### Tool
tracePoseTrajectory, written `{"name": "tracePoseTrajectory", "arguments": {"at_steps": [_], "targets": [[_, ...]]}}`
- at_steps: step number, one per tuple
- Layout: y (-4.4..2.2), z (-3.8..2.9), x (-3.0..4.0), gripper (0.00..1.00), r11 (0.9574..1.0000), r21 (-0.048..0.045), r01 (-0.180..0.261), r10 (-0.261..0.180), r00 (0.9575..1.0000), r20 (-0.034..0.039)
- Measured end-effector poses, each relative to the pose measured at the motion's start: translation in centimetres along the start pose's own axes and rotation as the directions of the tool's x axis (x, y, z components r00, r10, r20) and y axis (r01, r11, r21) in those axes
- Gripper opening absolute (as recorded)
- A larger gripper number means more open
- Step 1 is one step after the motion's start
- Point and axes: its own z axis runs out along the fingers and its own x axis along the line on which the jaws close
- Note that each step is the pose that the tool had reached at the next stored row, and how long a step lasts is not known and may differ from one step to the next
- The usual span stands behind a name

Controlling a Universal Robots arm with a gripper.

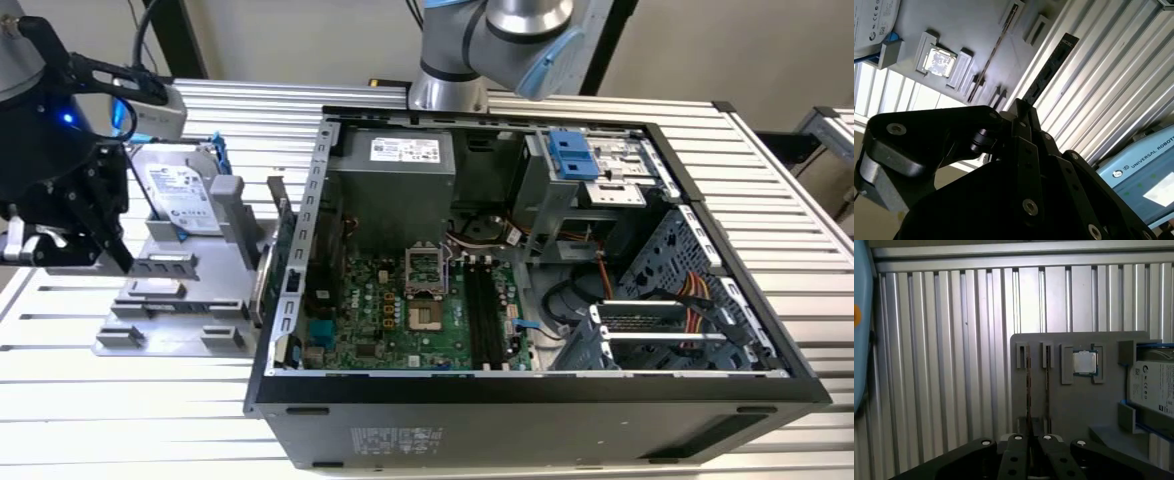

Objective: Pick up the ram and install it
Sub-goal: 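Pick up the ram and move it above insertion slot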

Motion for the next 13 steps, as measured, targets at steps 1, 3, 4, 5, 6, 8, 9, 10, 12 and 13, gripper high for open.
{"name": "tracePoseTrajectory", "arguments": {"at_steps": [1, 3, 4, 5, 6, 8, 9, 10, 12, 13], "targets": [[0.00, -0.10, 0.00, 0.00, 1.0000, 0.0000, 0.000, 0.000, 1.0000, 0.0000], [0.00, -0.33, -0.01, 0.00, 1.0000, 0.0000, 0.000, 0.000, 1.0000, 0.0000], [0.01, -0.43, -0.04, 0.00, 1.0000, 0.0000, 0.000, 0.000, 1.0000, 0.0000], [0.01, -0.55, -0.06, 0.00, 1.0000, 0.0000, 0.000, 0.000, 1.0000, 0.0000], [0.01, -0.66, -0.09, 0.00, 1.0000, 0.0000, 0.000, 0.000, 1.0000, 0.0000], [0.02, -0.84, -0.19, 0.00, 1.0000, 0.0002, 0.000, 0.000, 1.0000, 0.0003], [0.02, -0.94, -0.26, 0.00, 1.0000, 0.0001, 0.000, 0.000, 1.0000, 0.0002], [0.03, -1.03, -0.34, 0.00, 1.0000, 0.0000, 0.000, 0.000, 1.0000, 0.0000], [0.04, -1.20, -0.57, 0.00, 1.0000, 0.0000, 0.000, 0.000, 1.0000, 0.0000], [0.05, -1.28, -0.69, 0.00, 1.0000, 0.0000, 0.000, 0.000, 1.0000, 0.0000]]}}
